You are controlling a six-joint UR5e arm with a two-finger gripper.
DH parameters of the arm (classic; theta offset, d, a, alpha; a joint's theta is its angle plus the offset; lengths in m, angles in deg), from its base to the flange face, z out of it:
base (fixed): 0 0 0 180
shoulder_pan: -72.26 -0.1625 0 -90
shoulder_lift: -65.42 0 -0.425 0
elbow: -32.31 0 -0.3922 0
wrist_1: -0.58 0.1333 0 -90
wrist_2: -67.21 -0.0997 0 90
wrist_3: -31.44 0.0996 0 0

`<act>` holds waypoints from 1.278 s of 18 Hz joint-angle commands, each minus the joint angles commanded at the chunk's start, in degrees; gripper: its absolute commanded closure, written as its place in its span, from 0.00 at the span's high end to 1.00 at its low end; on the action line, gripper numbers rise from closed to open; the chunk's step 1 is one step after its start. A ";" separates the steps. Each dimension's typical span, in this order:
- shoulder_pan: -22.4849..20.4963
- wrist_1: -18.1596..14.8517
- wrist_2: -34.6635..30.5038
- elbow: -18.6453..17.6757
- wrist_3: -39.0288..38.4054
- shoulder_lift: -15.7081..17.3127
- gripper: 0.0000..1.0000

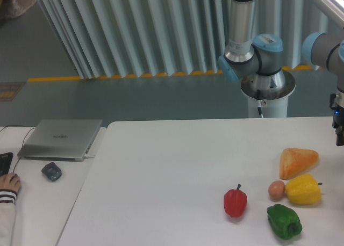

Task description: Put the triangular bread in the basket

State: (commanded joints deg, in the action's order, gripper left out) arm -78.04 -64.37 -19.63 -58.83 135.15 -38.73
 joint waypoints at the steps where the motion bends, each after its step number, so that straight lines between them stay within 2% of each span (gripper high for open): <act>1: 0.09 0.00 0.00 -0.35 0.00 0.00 1.00; 6: 0.00 0.26 0.17 -2.02 -0.53 0.00 1.00; 9: 0.26 0.44 1.66 -3.60 -5.52 0.09 1.00; 12: 0.79 1.32 1.23 -3.61 -6.85 -0.09 1.00; 19: 4.21 1.76 0.88 -2.82 -19.06 -1.14 1.00; 23: 5.27 0.62 -5.79 -4.40 -15.57 -1.06 1.00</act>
State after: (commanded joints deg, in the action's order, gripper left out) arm -72.76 -63.75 -25.42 -63.22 119.58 -39.79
